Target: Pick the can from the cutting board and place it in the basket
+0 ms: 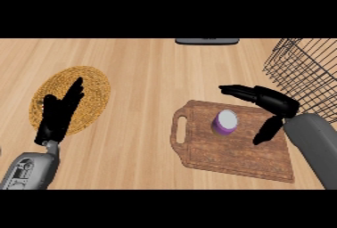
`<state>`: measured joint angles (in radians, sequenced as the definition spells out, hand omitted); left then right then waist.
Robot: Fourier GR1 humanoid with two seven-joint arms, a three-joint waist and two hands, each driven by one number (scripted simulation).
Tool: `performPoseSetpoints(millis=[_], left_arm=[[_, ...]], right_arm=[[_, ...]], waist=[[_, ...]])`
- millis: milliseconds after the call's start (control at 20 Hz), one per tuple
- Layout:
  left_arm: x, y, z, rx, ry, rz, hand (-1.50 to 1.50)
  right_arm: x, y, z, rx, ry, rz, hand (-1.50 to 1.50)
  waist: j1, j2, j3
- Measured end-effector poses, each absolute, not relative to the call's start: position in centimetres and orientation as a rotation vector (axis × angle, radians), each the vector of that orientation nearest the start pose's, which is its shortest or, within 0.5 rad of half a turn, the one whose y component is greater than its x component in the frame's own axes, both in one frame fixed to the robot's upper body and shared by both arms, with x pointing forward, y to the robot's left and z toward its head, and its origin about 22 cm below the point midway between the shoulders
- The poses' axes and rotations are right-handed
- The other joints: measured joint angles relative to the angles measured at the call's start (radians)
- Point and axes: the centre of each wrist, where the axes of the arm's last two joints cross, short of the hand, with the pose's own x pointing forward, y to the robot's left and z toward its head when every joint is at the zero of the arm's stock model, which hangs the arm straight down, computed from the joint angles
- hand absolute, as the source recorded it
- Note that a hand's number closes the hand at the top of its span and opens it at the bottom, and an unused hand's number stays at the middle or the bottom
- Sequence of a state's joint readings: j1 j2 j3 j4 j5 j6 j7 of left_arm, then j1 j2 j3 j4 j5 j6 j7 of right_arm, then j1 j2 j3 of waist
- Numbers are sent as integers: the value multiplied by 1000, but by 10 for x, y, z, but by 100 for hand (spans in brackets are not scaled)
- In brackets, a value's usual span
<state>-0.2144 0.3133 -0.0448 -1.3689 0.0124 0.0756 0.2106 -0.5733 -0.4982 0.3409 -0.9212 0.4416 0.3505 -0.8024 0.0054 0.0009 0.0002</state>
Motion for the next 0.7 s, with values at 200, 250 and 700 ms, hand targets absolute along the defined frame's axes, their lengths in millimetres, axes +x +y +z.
performPoseSetpoints(millis=[200,250,700], left_arm=[[299,272,28,269,-1362,-214,0],[297,274,30,267,-1359,-216,0],[299,280,23,271,-1355,-218,0]], right_arm=[[365,-276,27,151,-1732,1441,-150],[366,-273,27,152,-1734,1440,-150],[363,-259,15,159,-1668,1492,-150]], waist=[[-1,0,0],[0,0,0],[-2,0,0]])
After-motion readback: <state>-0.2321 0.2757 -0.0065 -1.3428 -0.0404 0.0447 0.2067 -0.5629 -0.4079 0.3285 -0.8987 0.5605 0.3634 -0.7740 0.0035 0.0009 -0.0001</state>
